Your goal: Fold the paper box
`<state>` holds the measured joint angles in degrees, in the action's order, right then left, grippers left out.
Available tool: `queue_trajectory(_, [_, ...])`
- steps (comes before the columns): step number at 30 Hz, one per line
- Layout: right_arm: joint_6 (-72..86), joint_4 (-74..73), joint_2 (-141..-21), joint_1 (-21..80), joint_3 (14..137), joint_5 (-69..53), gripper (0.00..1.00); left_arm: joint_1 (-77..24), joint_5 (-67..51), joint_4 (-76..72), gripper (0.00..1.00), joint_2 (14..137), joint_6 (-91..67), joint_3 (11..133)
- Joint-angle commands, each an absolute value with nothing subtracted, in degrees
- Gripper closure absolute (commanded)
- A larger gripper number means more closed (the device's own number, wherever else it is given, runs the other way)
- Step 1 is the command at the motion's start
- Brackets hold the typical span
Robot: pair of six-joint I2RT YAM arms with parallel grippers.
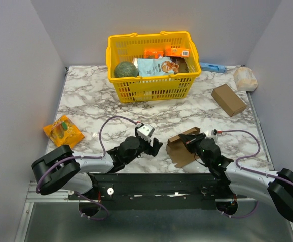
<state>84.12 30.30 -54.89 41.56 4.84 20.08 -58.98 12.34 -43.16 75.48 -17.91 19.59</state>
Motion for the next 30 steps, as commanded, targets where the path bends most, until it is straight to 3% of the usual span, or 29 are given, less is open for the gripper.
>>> queue_trajectory(1, [82.7,23.8,-55.7,41.9,1.7,22.8,0.99,-58.6,12.1,-37.4,0.22,79.2,-19.0,23.1])
queue_trajectory(19, [83.3,25.0,-57.0,41.9,0.7,22.1,1.00,-61.4,8.9,-35.3,0.41,90.8,-15.6,33.1])
queue_trajectory(30, [83.5,25.0,-56.5,41.9,0.6,22.1,1.00,-63.8,15.9,-33.8,0.42,93.2,-17.6,35.4])
